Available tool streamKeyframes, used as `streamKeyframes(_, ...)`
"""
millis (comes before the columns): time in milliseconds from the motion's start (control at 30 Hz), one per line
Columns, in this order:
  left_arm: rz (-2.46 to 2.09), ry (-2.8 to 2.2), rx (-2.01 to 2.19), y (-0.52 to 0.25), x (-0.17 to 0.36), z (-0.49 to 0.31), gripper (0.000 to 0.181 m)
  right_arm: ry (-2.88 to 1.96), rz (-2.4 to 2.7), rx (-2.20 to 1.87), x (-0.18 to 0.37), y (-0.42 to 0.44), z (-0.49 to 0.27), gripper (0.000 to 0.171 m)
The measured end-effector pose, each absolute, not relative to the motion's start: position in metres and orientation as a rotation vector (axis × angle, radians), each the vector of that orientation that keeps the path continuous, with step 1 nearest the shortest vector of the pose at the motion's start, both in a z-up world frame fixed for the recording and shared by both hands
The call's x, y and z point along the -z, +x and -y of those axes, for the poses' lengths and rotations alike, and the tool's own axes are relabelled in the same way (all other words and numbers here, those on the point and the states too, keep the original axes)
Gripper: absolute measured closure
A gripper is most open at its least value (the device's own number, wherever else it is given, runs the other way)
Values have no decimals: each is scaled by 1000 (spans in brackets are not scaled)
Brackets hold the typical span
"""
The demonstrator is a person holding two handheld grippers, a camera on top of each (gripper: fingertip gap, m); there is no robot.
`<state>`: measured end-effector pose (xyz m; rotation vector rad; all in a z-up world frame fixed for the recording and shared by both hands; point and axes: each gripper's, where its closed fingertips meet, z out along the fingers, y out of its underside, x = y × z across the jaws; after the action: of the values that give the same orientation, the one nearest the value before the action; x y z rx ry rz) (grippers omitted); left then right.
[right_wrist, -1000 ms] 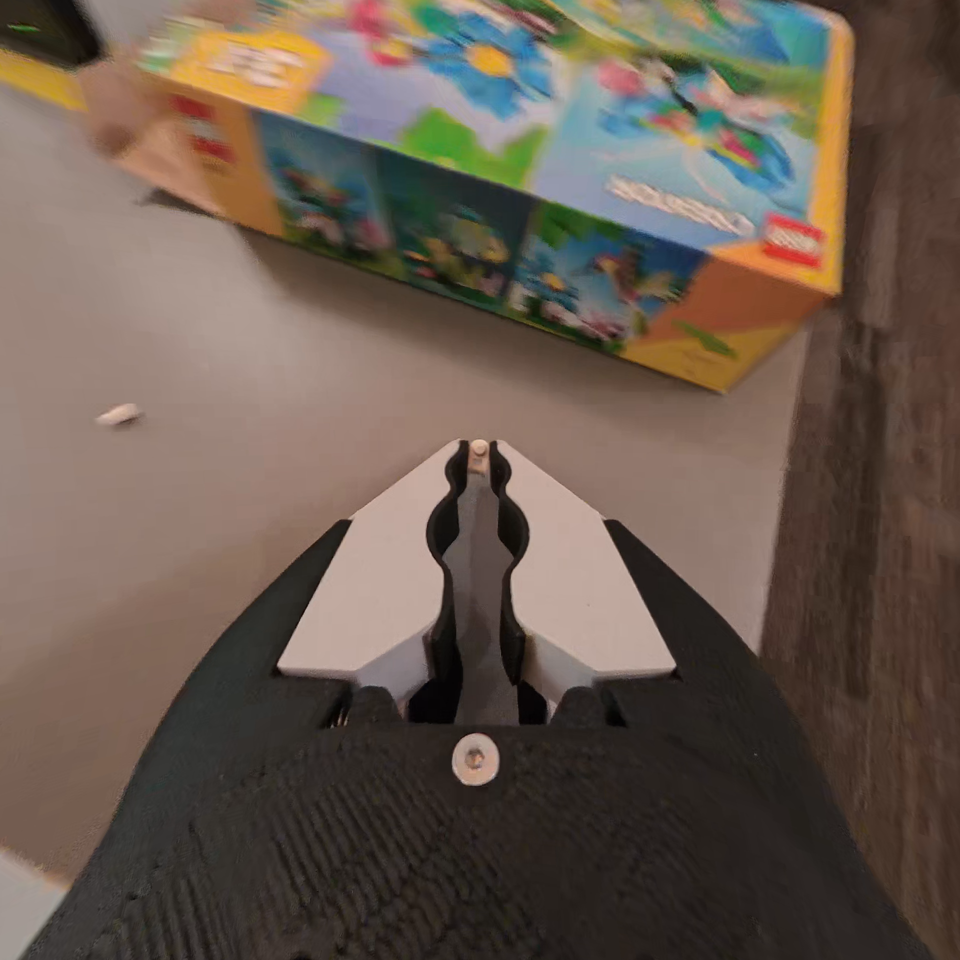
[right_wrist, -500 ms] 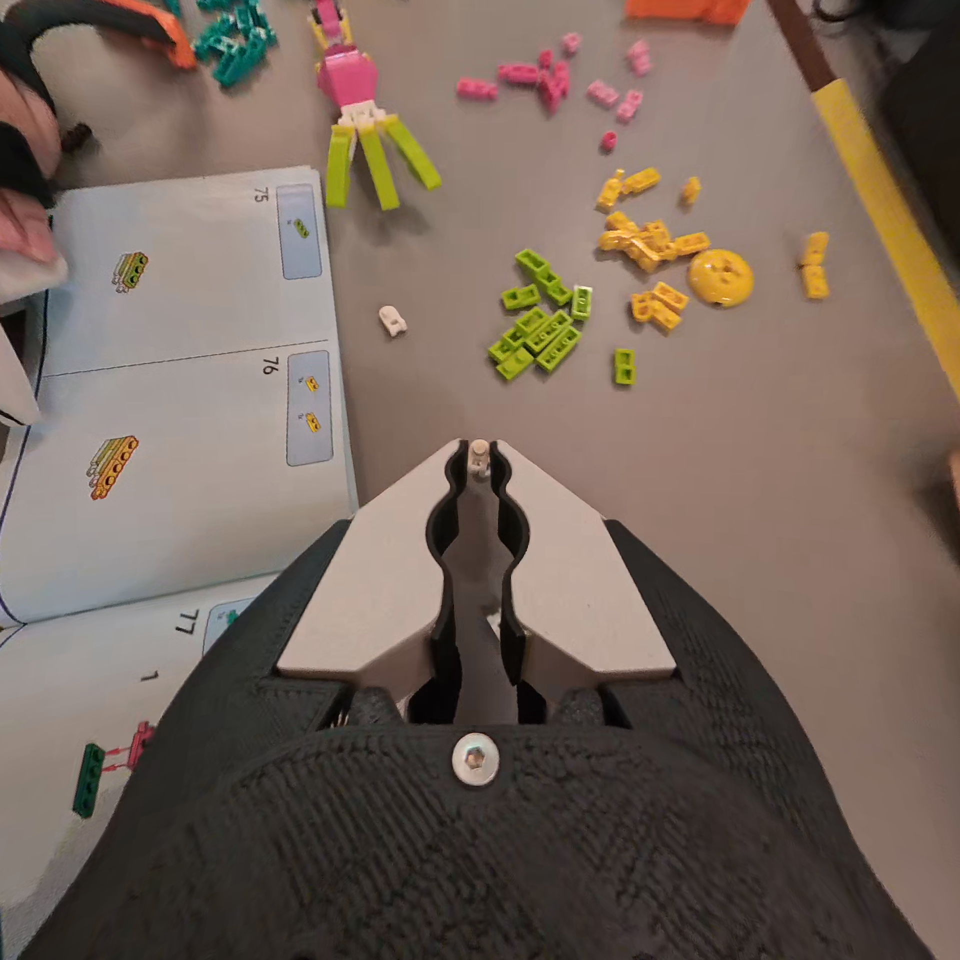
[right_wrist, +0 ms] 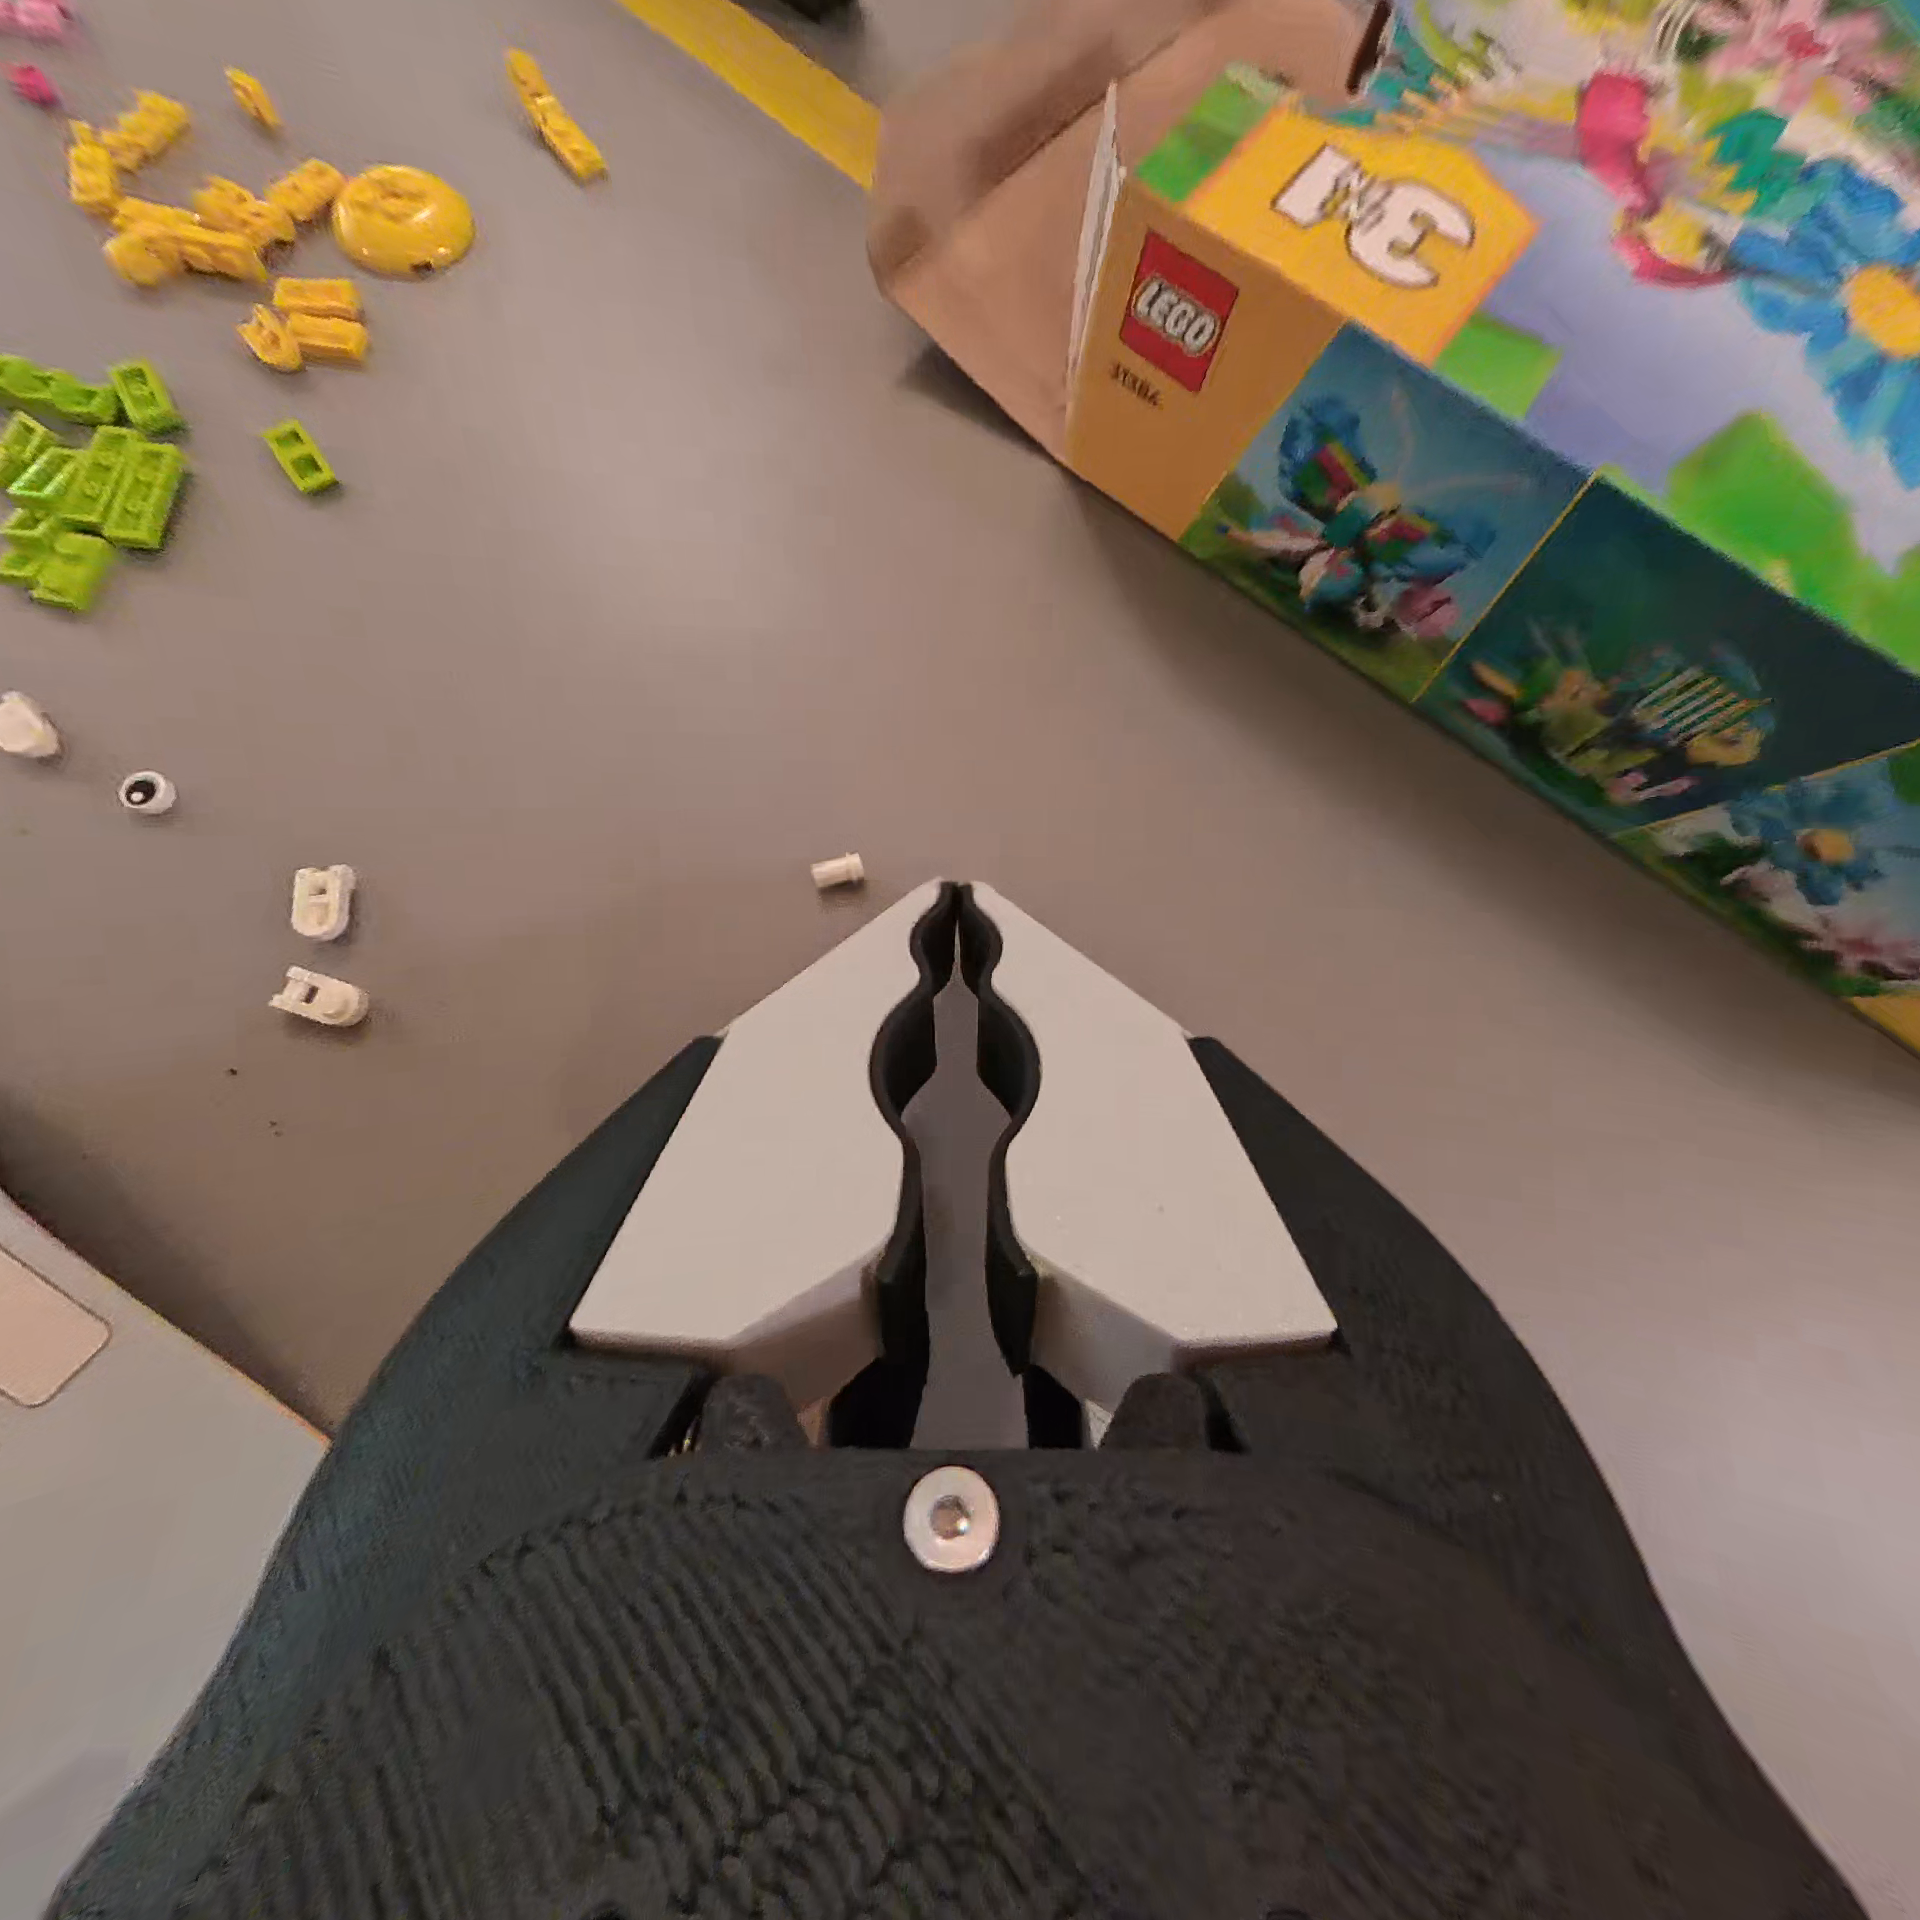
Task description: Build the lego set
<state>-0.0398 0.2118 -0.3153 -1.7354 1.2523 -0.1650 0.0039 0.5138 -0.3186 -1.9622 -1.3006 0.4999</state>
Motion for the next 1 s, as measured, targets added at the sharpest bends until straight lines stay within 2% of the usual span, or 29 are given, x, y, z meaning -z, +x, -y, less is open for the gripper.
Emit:
streamKeyframes(33, -1253, -1734, 164, -40, 315, -212, 181, -1981, 1307, -497, 322, 3, -513, 171)
streamKeyframes(233, -1256, -1731, 161, -39, 315, -212, 181, -1946, 1433, -523, 326, -24, -488, 171)
streamKeyframes(367, -1257, -1729, 160, -39, 315, -212, 181, -1790, 1684, -756, 321, -58, -431, 171)
streamKeyframes(800, -1263, -1728, 154, -39, 315, -212, 181, -1842, 1977, -915, 325, -17, -393, 171)
streamKeyframes(1000, -1266, -1726, 151, -39, 315, -212, 181, -1764, 1921, -841, 326, -43, -398, 171)
